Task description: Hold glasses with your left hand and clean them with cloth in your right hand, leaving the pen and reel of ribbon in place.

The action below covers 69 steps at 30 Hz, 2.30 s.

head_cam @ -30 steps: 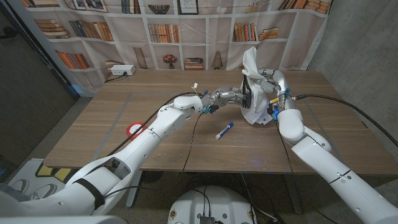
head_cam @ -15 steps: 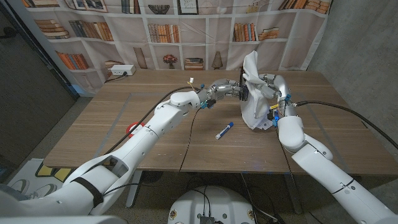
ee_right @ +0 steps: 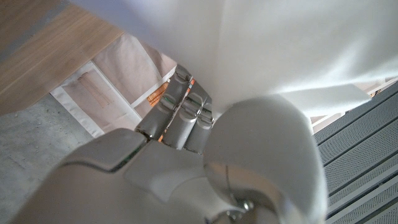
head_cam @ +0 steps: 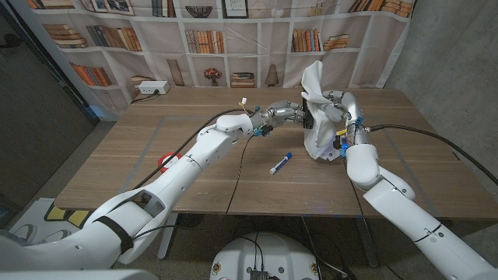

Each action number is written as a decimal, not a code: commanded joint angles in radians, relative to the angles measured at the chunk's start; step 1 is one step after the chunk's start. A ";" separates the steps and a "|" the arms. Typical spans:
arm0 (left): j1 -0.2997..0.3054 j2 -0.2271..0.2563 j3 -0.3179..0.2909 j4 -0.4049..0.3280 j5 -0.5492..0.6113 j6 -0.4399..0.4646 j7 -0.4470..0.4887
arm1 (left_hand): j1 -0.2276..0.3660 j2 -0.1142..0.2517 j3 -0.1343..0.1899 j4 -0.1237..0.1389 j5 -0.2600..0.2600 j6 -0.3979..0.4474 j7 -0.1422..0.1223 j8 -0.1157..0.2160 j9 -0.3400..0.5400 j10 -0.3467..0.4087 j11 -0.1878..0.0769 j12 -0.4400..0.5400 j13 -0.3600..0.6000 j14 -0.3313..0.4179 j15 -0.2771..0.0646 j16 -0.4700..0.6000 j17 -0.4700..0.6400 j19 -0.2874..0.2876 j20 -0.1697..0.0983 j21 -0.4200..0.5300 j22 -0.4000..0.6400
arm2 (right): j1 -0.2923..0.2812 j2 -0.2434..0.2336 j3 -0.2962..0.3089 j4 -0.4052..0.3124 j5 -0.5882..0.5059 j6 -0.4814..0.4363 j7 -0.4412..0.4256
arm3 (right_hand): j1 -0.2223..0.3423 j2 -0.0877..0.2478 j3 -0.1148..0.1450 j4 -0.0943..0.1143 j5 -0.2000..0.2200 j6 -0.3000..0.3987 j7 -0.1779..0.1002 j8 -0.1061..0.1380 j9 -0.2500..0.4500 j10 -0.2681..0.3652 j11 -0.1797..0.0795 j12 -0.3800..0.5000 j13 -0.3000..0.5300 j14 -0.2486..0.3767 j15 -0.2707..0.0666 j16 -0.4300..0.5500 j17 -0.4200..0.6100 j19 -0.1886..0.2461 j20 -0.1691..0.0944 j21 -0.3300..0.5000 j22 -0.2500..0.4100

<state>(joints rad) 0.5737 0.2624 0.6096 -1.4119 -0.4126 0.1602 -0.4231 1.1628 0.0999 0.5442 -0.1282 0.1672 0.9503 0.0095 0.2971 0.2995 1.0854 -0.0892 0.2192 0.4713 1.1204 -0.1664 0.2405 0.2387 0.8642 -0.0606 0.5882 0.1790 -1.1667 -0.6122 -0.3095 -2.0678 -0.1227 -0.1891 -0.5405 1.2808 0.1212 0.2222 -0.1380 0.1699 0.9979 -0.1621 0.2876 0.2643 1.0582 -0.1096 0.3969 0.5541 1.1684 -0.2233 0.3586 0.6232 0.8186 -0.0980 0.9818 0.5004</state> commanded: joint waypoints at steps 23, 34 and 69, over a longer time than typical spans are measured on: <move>0.017 0.011 -0.019 -0.016 -0.001 0.008 0.005 | 0.000 -0.001 0.011 -0.002 0.005 0.053 0.049 0.003 0.007 0.003 -0.005 -0.001 0.002 0.021 -0.021 0.011 0.004 -0.007 0.001 0.008 0.004 | 0.056 -0.014 -0.004 0.017 -0.018 -0.044 0.017 | -0.010 0.001 0.011 0.002 0.007 0.002 0.004 -0.006 0.005 0.080 -0.076 0.001 0.008 -0.002 0.000 -0.004 0.004 -0.006 -0.131 0.008 -0.006; 0.016 0.020 -0.029 -0.013 -0.006 -0.002 0.007 | -0.001 -0.002 0.013 -0.002 0.005 0.054 0.049 0.001 0.006 0.005 -0.005 -0.001 0.002 0.021 -0.023 0.011 0.004 -0.007 0.000 0.010 0.004 | 0.008 -0.012 -0.010 0.006 -0.023 -0.046 -0.002 | -0.011 0.001 0.012 0.001 0.007 0.003 0.004 -0.005 0.005 0.080 -0.076 0.000 0.011 -0.002 -0.001 -0.005 0.004 -0.006 -0.131 0.010 -0.008; 0.037 0.039 -0.007 -0.046 -0.003 0.017 -0.021 | -0.005 -0.004 0.017 -0.001 0.005 0.056 0.050 -0.001 0.009 0.005 -0.007 -0.002 0.003 0.019 -0.023 0.012 0.005 -0.010 0.001 0.016 0.004 | 0.065 0.018 -0.029 -0.004 -0.051 -0.039 -0.024 | -0.014 0.000 0.014 0.001 0.006 0.004 0.004 -0.007 0.005 0.085 -0.076 -0.006 0.014 0.000 0.000 -0.009 0.007 -0.009 -0.131 0.018 -0.018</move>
<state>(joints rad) 0.5876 0.2885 0.6042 -1.4239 -0.4152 0.1656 -0.4509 1.1553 0.0924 0.5522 -0.1282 0.1653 0.9505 0.0095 0.2889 0.3041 1.0871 -0.0907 0.2191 0.4702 1.1204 -0.1664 0.2480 0.2395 0.8623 -0.0587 0.5959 0.1790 -1.1360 -0.6007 -0.3371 -2.0842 -0.1728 -0.2296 -0.5751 1.2657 0.1153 0.2321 -0.1366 0.1699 0.9979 -0.1622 0.2807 0.2669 1.0581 -0.1100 0.3933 0.5625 1.1686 -0.2231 0.3511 0.6280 0.8154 -0.0947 0.9934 0.4818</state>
